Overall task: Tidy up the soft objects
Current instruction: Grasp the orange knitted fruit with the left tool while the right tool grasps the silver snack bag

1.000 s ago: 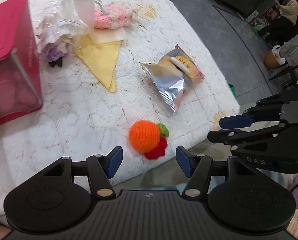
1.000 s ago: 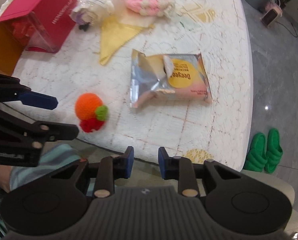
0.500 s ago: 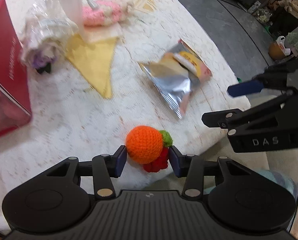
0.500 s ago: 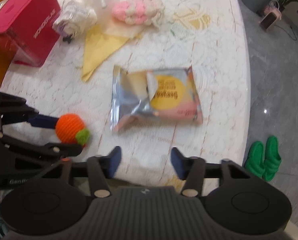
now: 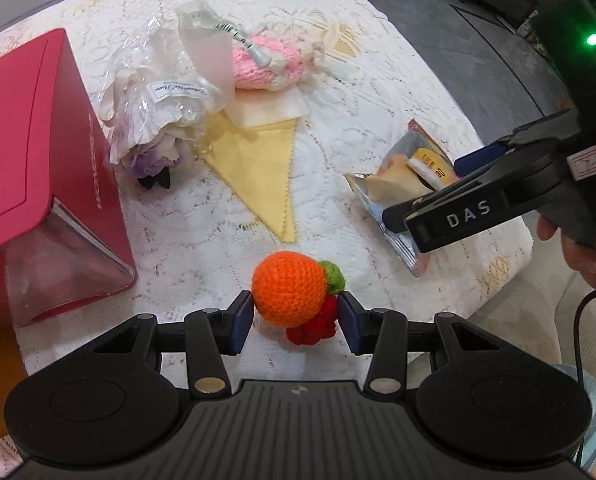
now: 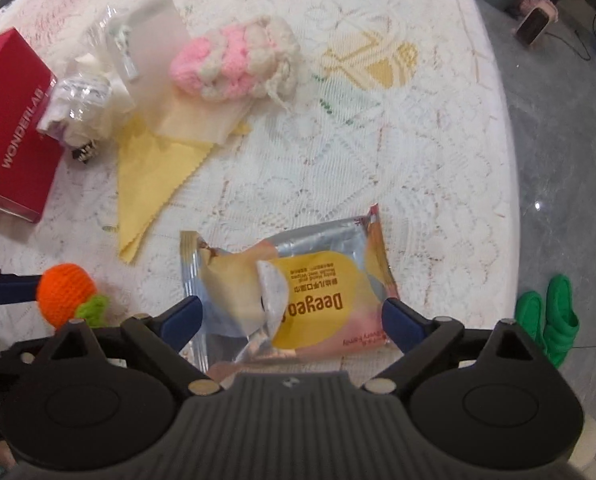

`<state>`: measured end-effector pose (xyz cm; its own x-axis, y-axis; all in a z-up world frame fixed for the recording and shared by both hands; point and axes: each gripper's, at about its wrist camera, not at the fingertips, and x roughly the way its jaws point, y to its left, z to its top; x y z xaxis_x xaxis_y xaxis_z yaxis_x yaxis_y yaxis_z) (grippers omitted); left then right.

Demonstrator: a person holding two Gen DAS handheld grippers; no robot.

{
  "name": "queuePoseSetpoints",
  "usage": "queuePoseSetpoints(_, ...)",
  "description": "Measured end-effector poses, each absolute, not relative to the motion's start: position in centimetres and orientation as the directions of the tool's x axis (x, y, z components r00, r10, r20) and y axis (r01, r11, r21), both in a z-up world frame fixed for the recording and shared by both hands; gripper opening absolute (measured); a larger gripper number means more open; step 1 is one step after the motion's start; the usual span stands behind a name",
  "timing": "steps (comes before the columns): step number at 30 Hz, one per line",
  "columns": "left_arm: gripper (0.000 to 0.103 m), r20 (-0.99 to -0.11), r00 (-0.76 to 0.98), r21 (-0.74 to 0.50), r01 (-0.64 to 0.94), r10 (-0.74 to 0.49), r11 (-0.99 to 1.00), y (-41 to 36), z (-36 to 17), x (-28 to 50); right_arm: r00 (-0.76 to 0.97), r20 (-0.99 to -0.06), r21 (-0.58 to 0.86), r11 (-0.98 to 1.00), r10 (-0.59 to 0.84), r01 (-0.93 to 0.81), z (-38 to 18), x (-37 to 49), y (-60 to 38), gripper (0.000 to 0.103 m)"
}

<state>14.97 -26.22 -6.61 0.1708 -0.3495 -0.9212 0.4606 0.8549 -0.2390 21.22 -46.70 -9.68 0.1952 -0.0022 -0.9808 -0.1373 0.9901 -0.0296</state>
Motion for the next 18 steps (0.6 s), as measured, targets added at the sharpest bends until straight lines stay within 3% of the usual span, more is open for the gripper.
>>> queuePoseSetpoints(4, 0.052, -0.922, 0.157, -0.250, 0.456, -0.353, 0.854, -26.0, -7.0, 15.2, 0.188, -0.982, -0.020, 0.991, 0.005, -0.131, -10.6, 21.3, -46.7, 0.094)
queuePoseSetpoints(8, 0.052, -0.925, 0.144, -0.255, 0.454, -0.353, 0.854, -25.9, -7.2, 15.1, 0.201, -0.980, -0.038, 0.988, -0.007, -0.149, -10.4, 21.1, -46.1, 0.082)
queuePoseSetpoints(15, 0.052, -0.919, 0.153, -0.263, 0.446, -0.363, 0.855, -25.3, -6.9, 15.0, 0.236, -0.971, -0.072, 0.977, -0.024, -0.200, -9.1, 20.6, -44.1, 0.040)
queuePoseSetpoints(18, 0.052, -0.918, 0.153, -0.265, 0.450, -0.366, 0.853, -24.9, -6.6, 14.6, 0.251, -0.967, -0.088, 0.973, -0.032, -0.213, -8.5, 20.2, -43.3, 0.012)
